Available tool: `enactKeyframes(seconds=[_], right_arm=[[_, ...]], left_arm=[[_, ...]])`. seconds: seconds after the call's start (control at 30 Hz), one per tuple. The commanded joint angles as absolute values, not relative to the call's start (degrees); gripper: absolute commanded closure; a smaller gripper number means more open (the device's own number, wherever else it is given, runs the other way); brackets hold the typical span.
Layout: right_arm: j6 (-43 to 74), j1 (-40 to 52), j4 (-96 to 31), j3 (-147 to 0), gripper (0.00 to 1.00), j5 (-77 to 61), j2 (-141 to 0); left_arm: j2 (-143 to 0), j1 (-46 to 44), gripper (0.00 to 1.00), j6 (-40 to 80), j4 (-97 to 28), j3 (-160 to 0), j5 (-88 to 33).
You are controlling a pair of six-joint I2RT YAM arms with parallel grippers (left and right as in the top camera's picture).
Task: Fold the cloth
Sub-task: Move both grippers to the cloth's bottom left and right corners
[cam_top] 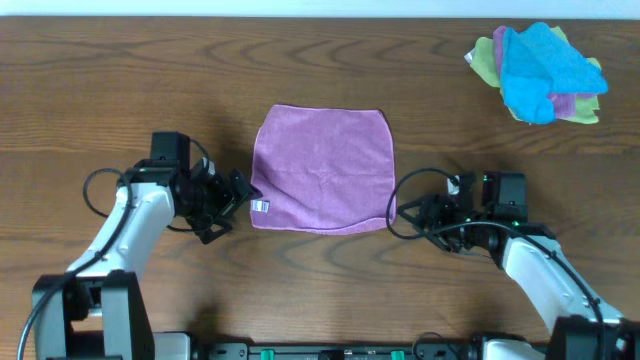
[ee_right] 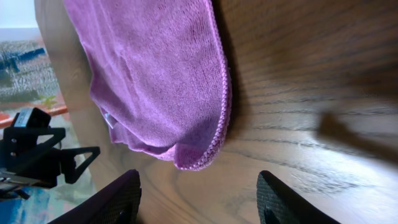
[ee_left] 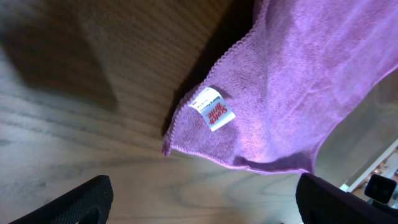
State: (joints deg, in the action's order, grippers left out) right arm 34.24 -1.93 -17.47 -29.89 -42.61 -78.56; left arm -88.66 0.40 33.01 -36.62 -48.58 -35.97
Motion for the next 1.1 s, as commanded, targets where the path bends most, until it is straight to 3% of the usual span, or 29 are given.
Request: enactKeyframes(seconds=[0.0,1.07], right_arm=[[36.9,-0.4,-16.8,-29.7,0.4,-43.3,-79.7],[46.9,9.0,-12.6,-29.7,0.45,-32.7,-80.2]], left_arm=[[-90.3,-0.8,0.04,33.5,-35.9,-49.3,-34.5],[-99.8,-7.6,0.04,45.1,-24.4,-48.4,-31.3]])
